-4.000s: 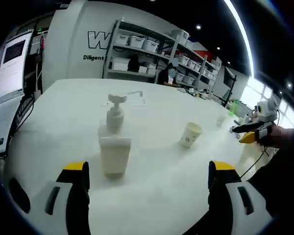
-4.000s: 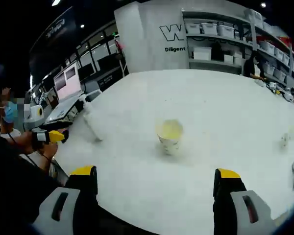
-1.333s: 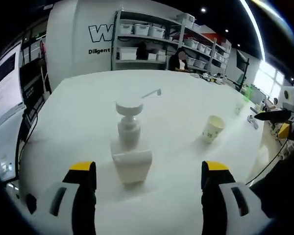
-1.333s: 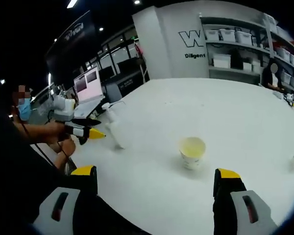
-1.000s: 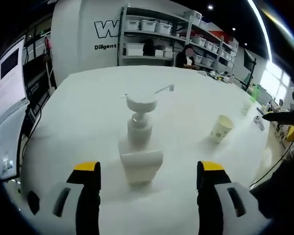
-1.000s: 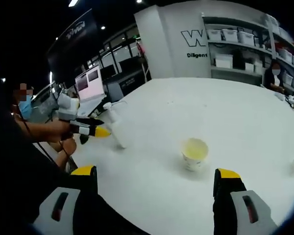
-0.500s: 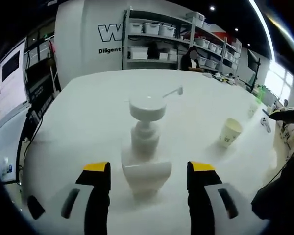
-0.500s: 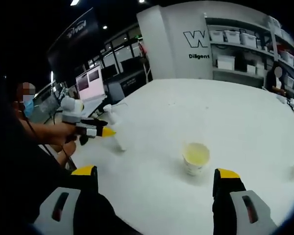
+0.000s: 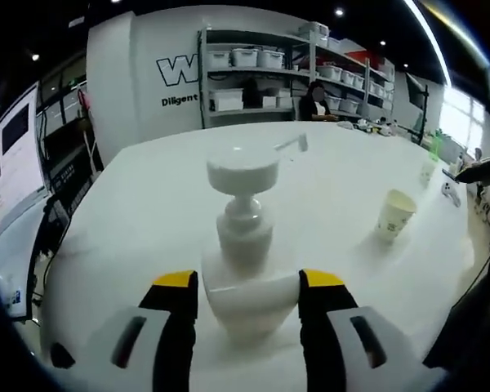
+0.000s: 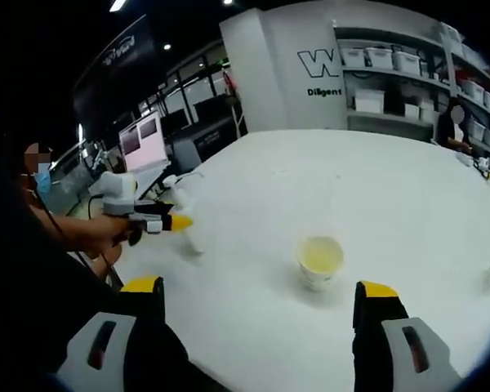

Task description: Hold the bottle steady, press the pump all the way down and release, and repeat the specified number of times to dispense into the cup

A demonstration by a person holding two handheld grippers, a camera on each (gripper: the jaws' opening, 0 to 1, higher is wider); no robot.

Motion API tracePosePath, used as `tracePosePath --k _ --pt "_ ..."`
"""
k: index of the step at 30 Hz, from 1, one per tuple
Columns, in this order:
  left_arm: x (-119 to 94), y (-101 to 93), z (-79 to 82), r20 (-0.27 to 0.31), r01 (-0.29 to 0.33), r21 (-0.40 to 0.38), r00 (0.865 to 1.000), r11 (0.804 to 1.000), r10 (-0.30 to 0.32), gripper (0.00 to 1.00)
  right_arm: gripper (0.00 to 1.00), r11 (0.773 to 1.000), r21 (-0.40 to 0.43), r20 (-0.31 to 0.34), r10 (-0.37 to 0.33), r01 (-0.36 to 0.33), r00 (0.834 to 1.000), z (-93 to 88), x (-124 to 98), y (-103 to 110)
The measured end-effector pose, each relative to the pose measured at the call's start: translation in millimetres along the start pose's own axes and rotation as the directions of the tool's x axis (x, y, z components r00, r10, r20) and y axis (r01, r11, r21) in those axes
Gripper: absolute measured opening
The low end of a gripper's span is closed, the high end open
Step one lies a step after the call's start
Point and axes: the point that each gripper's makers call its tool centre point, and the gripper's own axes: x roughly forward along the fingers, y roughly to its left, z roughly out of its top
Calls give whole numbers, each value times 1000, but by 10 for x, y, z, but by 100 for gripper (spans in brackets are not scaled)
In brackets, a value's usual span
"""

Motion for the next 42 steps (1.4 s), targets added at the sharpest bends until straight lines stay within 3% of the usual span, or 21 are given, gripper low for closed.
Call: tracePosePath --k 5,10,24,42 --pt "58 -6 -27 -21 -4 0 1000 1000 4 46 96 999 -41 -6 -11 10 1000 -6 33 35" --pt "80 2 -26 -28 14 7 1000 1000 -14 46 94 1000 15 16 -23 23 1000 40 8 10" --pt "141 -56 27 -10 -15 56 1000 998 16 44 93 998 7 16 -67 67 998 -7 -42 -33" --pt "235 -250 110 -4 24 82 1000 996 -24 43 91 997 7 40 -77 76 996 94 -12 -111"
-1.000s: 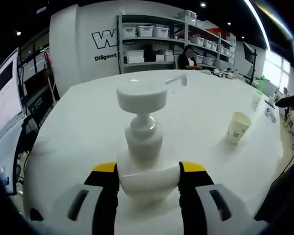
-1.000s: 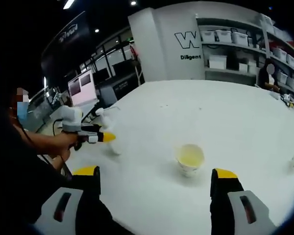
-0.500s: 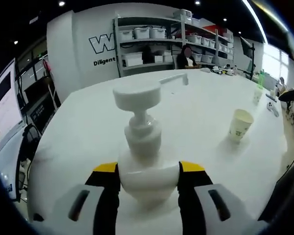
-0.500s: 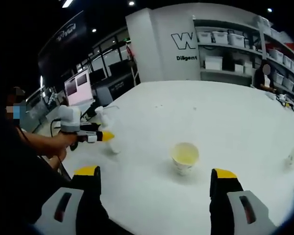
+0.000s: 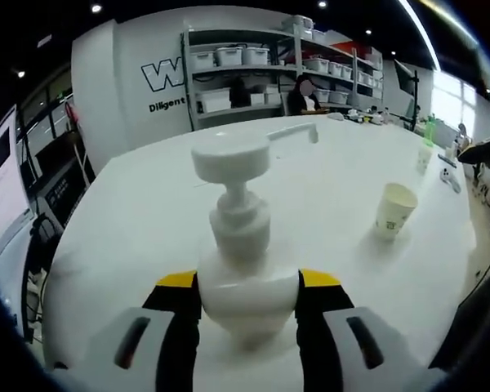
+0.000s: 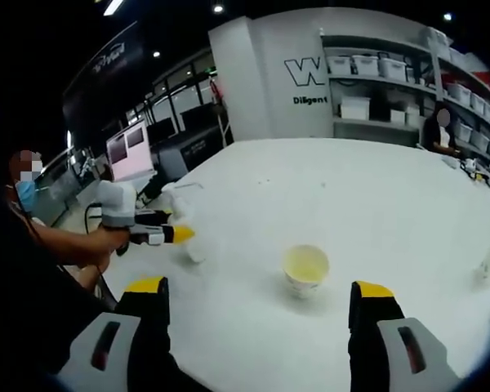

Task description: Hold the bottle steady, press the pump all the way down and release, and repeat the specified number of times to dispense into the cup

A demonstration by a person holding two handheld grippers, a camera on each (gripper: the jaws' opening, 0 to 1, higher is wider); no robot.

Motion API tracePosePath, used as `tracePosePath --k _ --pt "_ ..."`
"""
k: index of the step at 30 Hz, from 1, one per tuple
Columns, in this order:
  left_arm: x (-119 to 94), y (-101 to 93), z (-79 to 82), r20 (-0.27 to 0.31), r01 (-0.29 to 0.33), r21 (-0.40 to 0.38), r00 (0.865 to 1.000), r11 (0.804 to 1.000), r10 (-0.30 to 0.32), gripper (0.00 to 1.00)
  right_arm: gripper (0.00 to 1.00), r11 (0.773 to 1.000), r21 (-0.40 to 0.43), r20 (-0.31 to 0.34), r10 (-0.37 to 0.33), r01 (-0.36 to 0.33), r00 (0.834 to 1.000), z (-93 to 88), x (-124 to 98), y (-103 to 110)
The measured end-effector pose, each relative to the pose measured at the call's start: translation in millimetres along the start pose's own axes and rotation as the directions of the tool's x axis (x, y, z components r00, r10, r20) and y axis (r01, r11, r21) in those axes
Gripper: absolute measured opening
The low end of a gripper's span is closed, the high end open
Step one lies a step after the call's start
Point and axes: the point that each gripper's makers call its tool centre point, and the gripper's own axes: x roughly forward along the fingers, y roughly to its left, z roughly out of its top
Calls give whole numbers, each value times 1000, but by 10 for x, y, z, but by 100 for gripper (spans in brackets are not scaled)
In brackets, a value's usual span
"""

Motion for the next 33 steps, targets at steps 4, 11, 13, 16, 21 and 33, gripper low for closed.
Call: tracePosePath --k 4,11,13,16,21,33 --pt "46 -94 36 -2 28 20 1000 999 -28 43 91 1000 -16 -2 0 0 1000 14 20 -12" --pt "126 -246 93 1 72 38 997 997 -72 43 91 1000 -6 18 1 -1 1000 66 29 -46" --pt "142 -296 107 1 83 48 997 995 -83 43 91 1000 4 28 3 -3 1000 86 27 -53" --pt "171 -348 128 -3 94 56 996 994 -94 43 91 1000 2 35 3 -3 999 110 26 -66" --pt "206 -441 160 -5 112 63 994 992 -111 43 92 1000 1 41 1 -1 999 127 20 -102" --pt "315 -749 250 -17 184 106 983 977 -183 43 89 1000 7 2 -10 10 1000 -23 22 -168"
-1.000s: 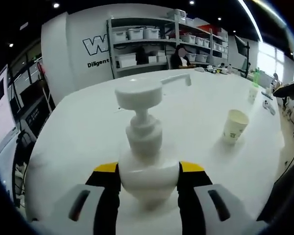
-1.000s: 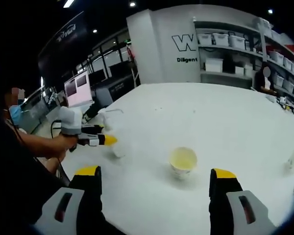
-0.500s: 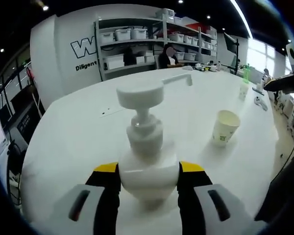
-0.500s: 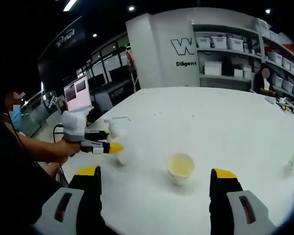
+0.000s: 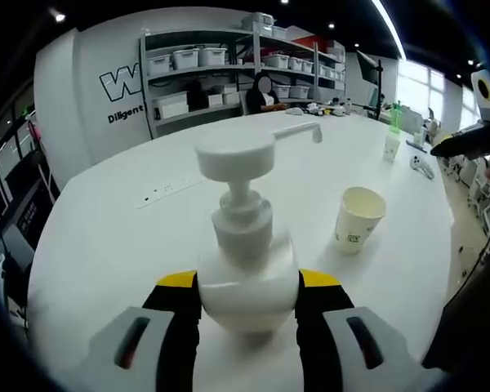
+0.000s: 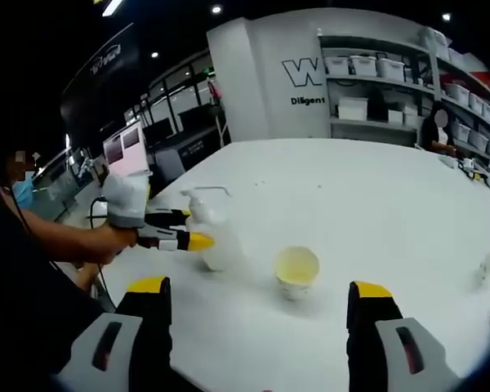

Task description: Hold the bottle steady, press the pump all the way down and release, and repeat the specified number of times to dispense into the cup

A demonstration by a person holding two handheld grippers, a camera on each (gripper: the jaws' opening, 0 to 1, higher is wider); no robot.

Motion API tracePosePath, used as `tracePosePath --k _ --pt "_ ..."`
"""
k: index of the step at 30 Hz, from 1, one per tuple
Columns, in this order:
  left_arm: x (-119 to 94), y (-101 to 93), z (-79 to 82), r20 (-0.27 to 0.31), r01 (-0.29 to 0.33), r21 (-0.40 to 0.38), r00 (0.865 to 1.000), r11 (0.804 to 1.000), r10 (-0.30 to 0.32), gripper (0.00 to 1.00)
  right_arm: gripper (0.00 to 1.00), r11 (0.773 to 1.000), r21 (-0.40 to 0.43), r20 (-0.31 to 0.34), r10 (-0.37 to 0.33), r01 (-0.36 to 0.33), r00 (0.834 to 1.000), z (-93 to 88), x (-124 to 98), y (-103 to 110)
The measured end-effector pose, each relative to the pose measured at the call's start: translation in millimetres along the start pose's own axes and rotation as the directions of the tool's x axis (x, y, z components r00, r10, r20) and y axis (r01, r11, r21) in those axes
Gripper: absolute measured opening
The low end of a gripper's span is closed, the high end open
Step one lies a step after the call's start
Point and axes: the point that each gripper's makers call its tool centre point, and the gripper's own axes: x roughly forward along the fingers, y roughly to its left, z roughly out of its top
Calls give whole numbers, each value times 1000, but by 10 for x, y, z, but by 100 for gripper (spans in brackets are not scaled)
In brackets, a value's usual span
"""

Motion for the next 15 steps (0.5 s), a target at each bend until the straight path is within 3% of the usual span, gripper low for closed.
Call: tracePosePath --k 2,8,15 --pt "15 -33 14 -2 11 4 1000 1000 -11 43 94 998 -28 -26 63 -64 998 -33 10 111" --pt "51 -101 37 -1 32 13 1000 999 -32 43 88 993 -105 -69 41 -48 997 -92 26 130" --pt "120 -245 98 2 70 31 998 997 -71 43 78 994 -109 -64 19 -25 998 -77 64 127"
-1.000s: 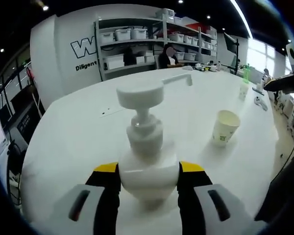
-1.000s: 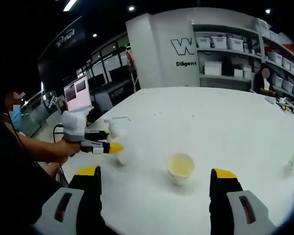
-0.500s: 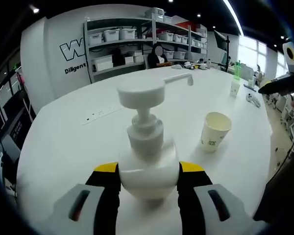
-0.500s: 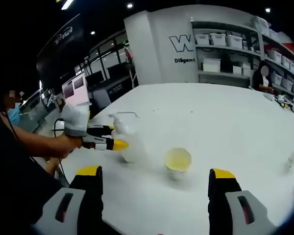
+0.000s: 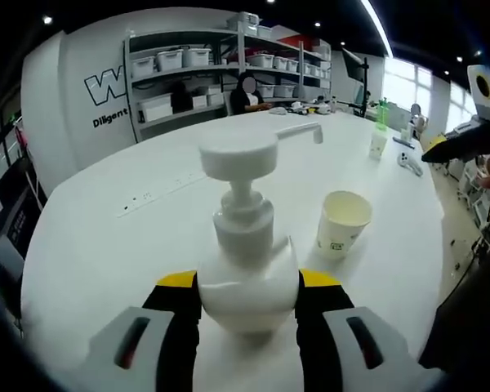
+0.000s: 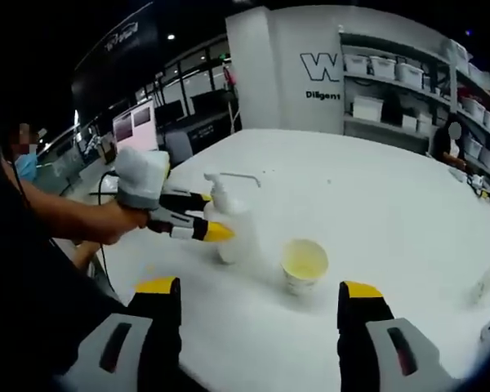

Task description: Hold the bottle steady, press the pump all the way down and release, and repeat the specified number of times to dispense into the cup

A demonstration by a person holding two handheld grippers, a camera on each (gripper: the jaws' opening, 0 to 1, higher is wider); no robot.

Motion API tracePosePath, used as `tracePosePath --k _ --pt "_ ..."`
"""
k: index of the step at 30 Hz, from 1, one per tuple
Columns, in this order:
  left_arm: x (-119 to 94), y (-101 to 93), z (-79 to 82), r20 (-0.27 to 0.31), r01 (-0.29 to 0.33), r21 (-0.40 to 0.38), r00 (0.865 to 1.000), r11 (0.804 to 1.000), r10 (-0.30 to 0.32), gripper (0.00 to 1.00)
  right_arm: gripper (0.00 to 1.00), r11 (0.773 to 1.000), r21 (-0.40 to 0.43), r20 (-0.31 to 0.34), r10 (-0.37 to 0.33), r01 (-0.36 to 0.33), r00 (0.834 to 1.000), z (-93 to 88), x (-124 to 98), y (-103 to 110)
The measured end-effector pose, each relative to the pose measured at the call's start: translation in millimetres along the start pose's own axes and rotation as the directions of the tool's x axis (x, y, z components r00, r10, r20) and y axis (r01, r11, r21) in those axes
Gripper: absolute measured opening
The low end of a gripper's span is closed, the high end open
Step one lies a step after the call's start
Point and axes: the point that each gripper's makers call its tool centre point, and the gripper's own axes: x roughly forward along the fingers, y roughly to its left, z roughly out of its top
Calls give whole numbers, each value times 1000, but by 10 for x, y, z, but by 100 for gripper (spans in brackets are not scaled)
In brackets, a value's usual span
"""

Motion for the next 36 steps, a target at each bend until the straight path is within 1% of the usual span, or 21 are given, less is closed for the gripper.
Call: tracePosePath --k 3,5,8,9,10,13,15,21,26,36 --pt "14 -24 12 0 7 5 1000 1000 -7 43 86 1000 8 2 1 -1 1000 -1 9 -12" --pt "17 -29 15 0 8 5 1000 1000 -8 43 84 1000 12 3 4 -4 1000 1 10 -12" --pt "30 -50 26 -1 15 8 1000 1000 -15 43 87 1000 20 12 4 -5 1000 17 2 -32" --pt "42 -67 34 -1 19 10 1000 1000 -19 43 86 999 32 32 6 -7 999 53 -9 -49" --pt "64 -96 51 0 28 13 1000 1000 -28 43 85 998 66 88 6 -12 996 152 -31 -78" --pt "103 -136 78 1 37 12 999 999 -37 43 85 998 54 119 15 -22 993 224 -46 -79" --pt "122 -160 91 -1 47 16 999 999 -47 43 86 998 57 121 23 -30 992 234 -36 -73" --pt "161 -212 112 -6 71 26 997 997 -71 44 82 997 70 133 34 -44 991 294 -25 -47" --pt "185 -251 125 -9 88 22 996 996 -88 44 76 997 53 151 54 -62 987 359 -15 -13" --pt "276 -388 165 -34 156 6 987 988 -156 44 65 998 -22 154 67 -65 986 515 63 -5"
